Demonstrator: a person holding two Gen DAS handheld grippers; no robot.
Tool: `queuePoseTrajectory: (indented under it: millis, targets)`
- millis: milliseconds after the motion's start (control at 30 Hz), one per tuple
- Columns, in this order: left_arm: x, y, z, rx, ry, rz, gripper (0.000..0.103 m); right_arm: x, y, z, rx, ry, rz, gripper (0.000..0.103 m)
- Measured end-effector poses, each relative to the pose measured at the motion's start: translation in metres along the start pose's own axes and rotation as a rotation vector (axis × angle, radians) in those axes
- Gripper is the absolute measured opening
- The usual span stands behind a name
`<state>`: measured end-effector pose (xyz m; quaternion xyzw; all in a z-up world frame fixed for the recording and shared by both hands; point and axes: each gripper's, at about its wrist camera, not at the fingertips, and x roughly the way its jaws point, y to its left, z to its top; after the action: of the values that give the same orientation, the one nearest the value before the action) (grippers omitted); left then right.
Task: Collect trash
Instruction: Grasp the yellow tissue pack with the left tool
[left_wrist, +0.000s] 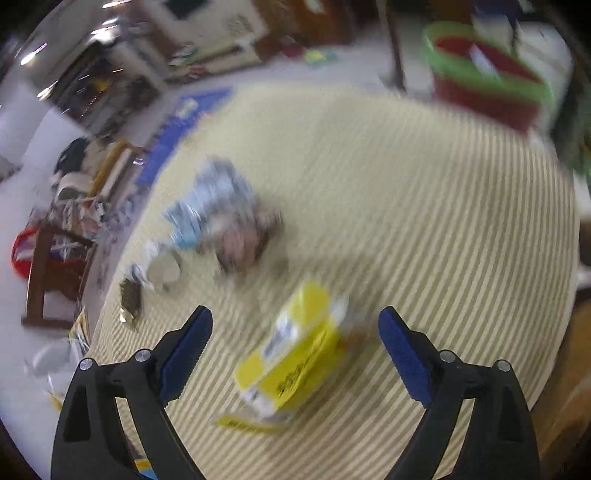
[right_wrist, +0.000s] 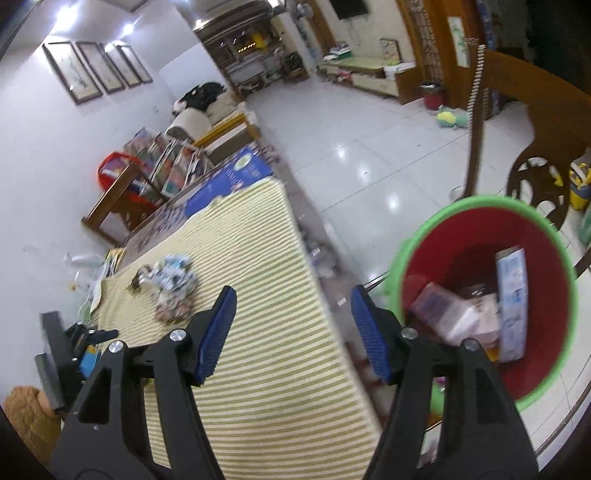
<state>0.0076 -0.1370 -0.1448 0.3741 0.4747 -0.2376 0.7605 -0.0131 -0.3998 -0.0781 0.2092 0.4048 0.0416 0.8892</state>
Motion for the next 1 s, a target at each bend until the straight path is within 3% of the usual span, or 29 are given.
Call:
queuePoseTrajectory:
  millis: [100, 200, 333, 467, 533, 567, 633, 733, 900, 933, 967, 1000]
  targets:
    - [0.023, 0.003, -0.013, 0.053, 0.047, -0.006, 0.087, 0.008, 0.029, -0.012, -0.021, 0.018, 0.0, 0.065]
    - [0.033, 0.009, -0.012, 0.017, 0.037, -0.074, 0.086, 0.014, 0.052, -0.024, -0.031, 0.032, -0.003, 0.065]
    - [0.041, 0.019, -0.013, -0.083, 0.005, -0.201, 0.062, 0.024, 0.08, -0.04, -0.031, 0.048, -0.009, 0.065]
    - [0.037, 0.027, -0.024, -0.138, -0.047, -0.229, 0.055, 0.036, 0.106, -0.05, -0.04, 0.063, -0.009, 0.065]
    - [0.027, 0.04, -0.035, -0.222, -0.106, -0.258, 0.031, 0.041, 0.12, -0.052, -0.053, 0.07, -0.006, 0.065]
    - [0.025, 0.047, -0.039, -0.262, -0.119, -0.27, 0.01, 0.045, 0.127, -0.053, -0.061, 0.075, -0.003, 0.065]
    - [0.022, 0.064, -0.052, -0.4, -0.126, -0.272, 0.006, 0.052, 0.137, -0.053, -0.073, 0.085, 0.002, 0.065]
    - [0.019, 0.09, -0.075, -0.607, -0.136, -0.293, 0.005, 0.067, 0.155, -0.053, -0.096, 0.112, 0.013, 0.065]
    - [0.025, 0.115, -0.11, -0.793, -0.119, -0.306, 0.006, 0.096, 0.179, -0.051, -0.135, 0.163, 0.021, 0.065]
    - [0.029, 0.118, -0.117, -0.823, -0.106, -0.308, 0.009, 0.102, 0.182, -0.049, -0.143, 0.173, 0.02, 0.065]
    - [0.034, 0.121, -0.122, -0.848, -0.098, -0.319, 0.026, 0.109, 0.185, -0.048, -0.152, 0.183, 0.018, 0.065]
    - [0.039, 0.12, -0.121, -0.862, -0.091, -0.324, 0.036, 0.114, 0.187, -0.046, -0.158, 0.189, 0.016, 0.065]
